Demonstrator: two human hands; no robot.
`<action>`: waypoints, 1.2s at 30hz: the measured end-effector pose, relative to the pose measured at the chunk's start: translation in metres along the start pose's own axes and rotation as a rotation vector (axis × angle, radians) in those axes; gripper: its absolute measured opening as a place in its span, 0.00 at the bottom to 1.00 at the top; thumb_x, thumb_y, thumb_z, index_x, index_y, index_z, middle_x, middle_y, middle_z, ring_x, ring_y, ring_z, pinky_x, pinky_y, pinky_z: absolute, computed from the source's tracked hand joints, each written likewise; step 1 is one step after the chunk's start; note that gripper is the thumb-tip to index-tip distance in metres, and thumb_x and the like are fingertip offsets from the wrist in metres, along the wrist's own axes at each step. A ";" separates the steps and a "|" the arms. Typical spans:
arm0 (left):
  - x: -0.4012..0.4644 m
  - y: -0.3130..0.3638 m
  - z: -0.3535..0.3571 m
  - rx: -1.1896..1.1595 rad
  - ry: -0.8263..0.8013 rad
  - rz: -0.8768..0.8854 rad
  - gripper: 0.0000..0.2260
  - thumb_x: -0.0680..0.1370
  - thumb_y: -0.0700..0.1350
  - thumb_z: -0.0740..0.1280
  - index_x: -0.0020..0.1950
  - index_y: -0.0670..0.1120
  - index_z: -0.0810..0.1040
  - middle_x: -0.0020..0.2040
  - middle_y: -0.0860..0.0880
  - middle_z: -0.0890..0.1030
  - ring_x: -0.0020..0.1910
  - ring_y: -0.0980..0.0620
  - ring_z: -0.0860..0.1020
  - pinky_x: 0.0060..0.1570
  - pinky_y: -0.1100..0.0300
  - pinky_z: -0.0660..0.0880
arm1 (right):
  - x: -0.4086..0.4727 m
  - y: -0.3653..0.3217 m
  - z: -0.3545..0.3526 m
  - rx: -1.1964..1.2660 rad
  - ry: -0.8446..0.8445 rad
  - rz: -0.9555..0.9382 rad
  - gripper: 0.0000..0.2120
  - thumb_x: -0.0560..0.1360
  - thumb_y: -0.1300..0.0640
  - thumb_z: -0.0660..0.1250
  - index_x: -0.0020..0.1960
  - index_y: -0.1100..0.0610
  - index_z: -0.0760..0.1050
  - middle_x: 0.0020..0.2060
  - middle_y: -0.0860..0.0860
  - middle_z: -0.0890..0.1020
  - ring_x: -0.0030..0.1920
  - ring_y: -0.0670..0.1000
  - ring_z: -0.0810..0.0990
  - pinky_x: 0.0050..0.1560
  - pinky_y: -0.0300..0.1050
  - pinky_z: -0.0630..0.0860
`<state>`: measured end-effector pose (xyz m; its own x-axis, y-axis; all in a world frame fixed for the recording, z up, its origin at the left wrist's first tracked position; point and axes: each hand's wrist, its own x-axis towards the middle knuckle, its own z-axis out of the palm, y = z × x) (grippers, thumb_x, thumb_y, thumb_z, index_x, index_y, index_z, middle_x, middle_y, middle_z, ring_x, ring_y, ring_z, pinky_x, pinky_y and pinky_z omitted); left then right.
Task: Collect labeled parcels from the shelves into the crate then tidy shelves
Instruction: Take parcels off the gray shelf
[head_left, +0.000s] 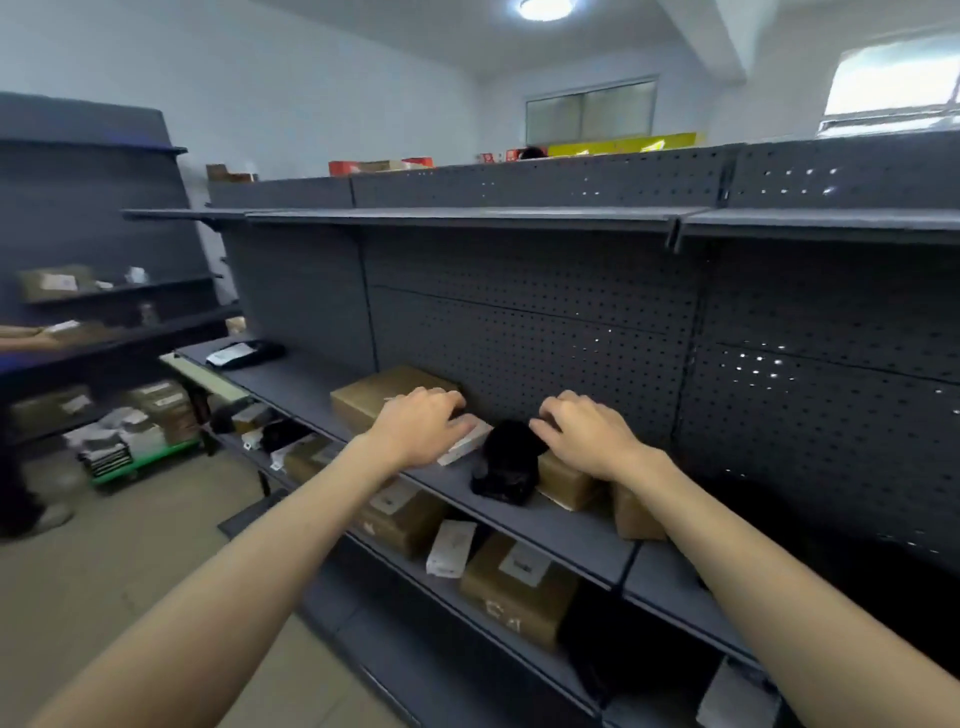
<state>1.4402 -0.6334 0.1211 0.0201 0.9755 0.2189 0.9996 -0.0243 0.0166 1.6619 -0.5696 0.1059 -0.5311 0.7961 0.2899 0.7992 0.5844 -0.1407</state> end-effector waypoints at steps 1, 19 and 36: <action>-0.007 -0.018 0.000 0.004 -0.002 -0.026 0.21 0.83 0.60 0.56 0.68 0.48 0.74 0.65 0.46 0.78 0.64 0.43 0.75 0.56 0.48 0.74 | 0.009 -0.016 0.008 0.006 -0.004 -0.019 0.18 0.82 0.44 0.55 0.58 0.56 0.74 0.57 0.55 0.76 0.57 0.59 0.76 0.54 0.53 0.72; -0.014 -0.232 0.042 0.036 -0.032 -0.290 0.22 0.83 0.61 0.56 0.69 0.50 0.74 0.64 0.47 0.79 0.64 0.44 0.76 0.55 0.49 0.75 | 0.168 -0.175 0.113 0.019 -0.069 -0.284 0.18 0.83 0.46 0.53 0.61 0.57 0.73 0.59 0.56 0.76 0.58 0.60 0.76 0.53 0.53 0.71; 0.178 -0.376 0.096 0.071 -0.159 -0.143 0.22 0.83 0.60 0.56 0.71 0.48 0.72 0.65 0.45 0.77 0.65 0.43 0.74 0.58 0.48 0.74 | 0.363 -0.170 0.221 0.057 -0.139 -0.098 0.18 0.83 0.46 0.53 0.59 0.57 0.74 0.58 0.56 0.77 0.58 0.58 0.76 0.55 0.53 0.70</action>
<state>1.0696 -0.4301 0.0605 -0.1241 0.9903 0.0626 0.9914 0.1264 -0.0339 1.2711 -0.3450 0.0263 -0.6426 0.7468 0.1712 0.7266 0.6649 -0.1730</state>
